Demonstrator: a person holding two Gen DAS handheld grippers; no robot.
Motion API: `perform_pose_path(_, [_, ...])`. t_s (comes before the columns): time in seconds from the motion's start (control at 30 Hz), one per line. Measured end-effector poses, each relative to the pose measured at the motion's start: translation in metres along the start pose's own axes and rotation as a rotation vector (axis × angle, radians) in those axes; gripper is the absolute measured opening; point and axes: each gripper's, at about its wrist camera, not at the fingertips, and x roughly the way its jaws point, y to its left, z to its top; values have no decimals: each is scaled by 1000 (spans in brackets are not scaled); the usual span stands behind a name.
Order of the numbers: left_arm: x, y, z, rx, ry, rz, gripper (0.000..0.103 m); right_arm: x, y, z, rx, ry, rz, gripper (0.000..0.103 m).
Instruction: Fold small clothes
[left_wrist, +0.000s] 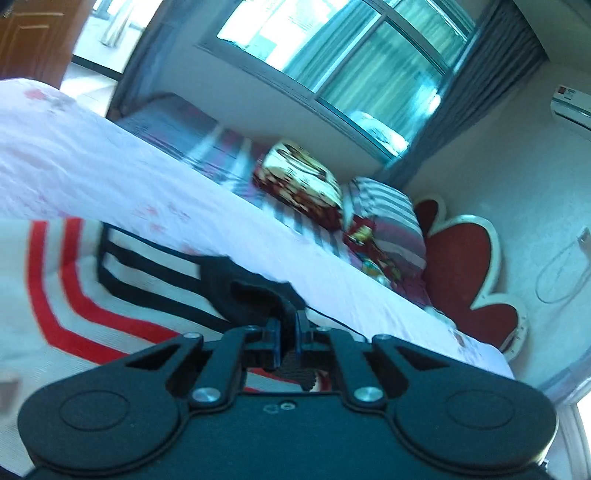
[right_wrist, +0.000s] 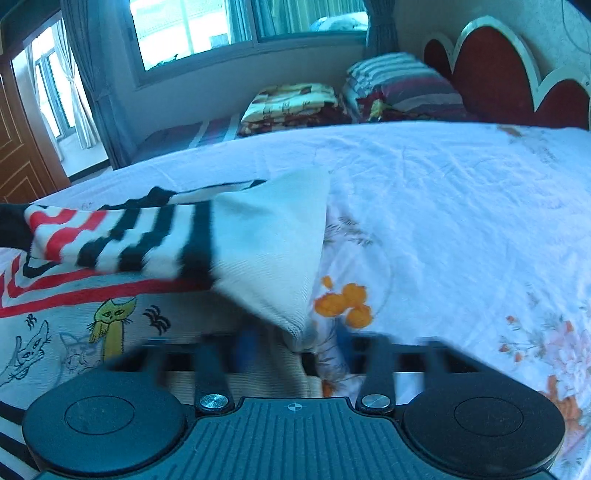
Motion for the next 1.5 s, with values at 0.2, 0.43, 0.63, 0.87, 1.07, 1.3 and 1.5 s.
perform_pose_path(0.2, [-1, 43, -9, -26, 59, 138, 6, -6, 2, 0, -34, -11, 2, 17])
perform_pose_path(0.43, [19, 62, -28, -20, 144, 218, 6, -4, -1, -10, -81, 39, -26, 18])
perform_pose_path(0.63, [-4, 62, -16, -7, 103, 298, 46, -32, -15, -12, -38, 29, 15, 23])
perform_pose_path(0.87, [-4, 31, -16, 68, 75, 199, 58, -23, -22, 28, 11, -56, 13, 85])
perform_pose_path(1.07, [30, 18, -40, 137, 134, 191, 58, 41, -29, 73, 106, -28, 59, 71])
perform_pose_path(1.3, [38, 29, -52, 159, 159, 227, 58, 96, -36, 103, 185, 32, 126, 41])
perform_pose_path(1.5, [36, 28, -57, 172, 147, 239, 58, 96, -29, 104, 77, -19, 19, 13])
